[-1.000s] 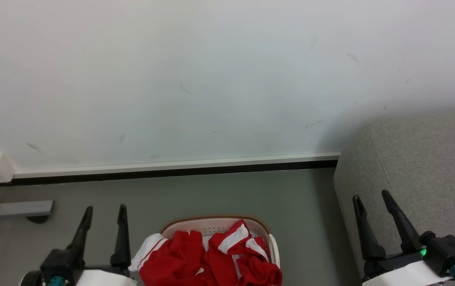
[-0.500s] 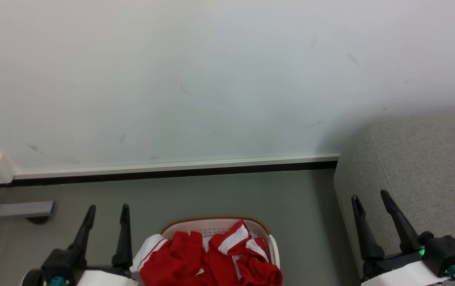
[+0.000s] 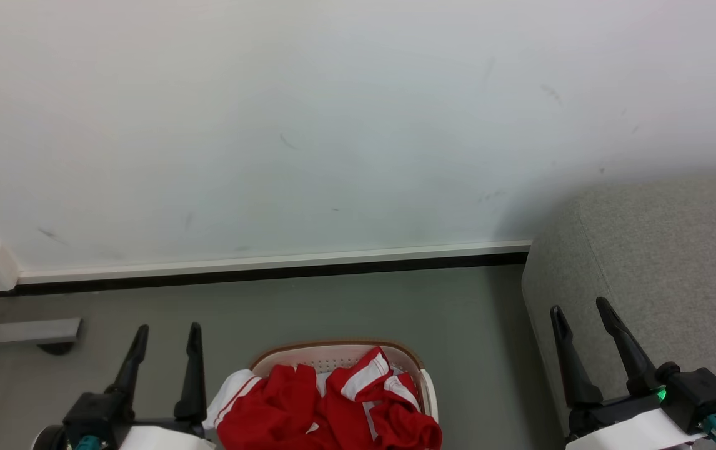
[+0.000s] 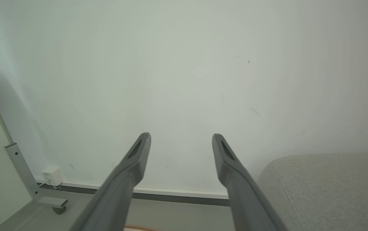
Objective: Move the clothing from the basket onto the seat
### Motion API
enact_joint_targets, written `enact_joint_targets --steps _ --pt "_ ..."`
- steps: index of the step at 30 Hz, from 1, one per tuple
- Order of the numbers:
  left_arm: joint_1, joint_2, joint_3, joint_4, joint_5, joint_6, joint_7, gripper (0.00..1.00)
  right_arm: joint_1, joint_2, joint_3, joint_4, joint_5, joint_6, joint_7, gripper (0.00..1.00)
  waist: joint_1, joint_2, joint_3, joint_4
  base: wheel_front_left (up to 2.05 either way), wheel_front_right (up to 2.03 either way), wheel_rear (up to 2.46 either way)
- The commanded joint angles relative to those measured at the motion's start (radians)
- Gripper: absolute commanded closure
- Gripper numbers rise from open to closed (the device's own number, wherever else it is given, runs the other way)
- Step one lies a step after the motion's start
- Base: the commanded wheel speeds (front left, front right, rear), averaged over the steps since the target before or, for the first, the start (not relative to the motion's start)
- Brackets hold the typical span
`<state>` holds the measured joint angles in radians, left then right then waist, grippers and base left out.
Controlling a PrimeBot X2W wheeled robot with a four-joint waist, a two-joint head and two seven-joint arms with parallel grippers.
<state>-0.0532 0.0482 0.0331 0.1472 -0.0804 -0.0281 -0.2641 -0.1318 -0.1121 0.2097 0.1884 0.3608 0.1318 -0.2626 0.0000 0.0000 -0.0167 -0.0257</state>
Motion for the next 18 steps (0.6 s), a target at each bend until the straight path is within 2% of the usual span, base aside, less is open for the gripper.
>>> enact_joint_targets --steps 1,11,18 --pt "0.004 0.004 0.008 -0.001 -0.006 0.003 -0.001 0.00 -0.010 0.000 0.000 -0.005 0.002 -0.002 -0.003 0.00 0.0000 0.0000 0.004 -0.004 0.00 0.00 0.00" --pt "-0.013 0.004 0.002 0.018 -0.005 -0.009 -0.001 0.00 -0.034 -0.007 0.001 -0.022 0.007 -0.002 -0.003 0.00 0.0000 0.0000 0.047 -0.052 0.00 0.00 0.00" --pt "-0.069 0.004 -0.005 0.067 -0.002 -0.029 -0.001 0.00 -0.112 -0.014 0.000 -0.069 0.009 -0.002 -0.002 0.00 0.0000 0.0000 0.159 -0.125 0.00 0.00 0.00"
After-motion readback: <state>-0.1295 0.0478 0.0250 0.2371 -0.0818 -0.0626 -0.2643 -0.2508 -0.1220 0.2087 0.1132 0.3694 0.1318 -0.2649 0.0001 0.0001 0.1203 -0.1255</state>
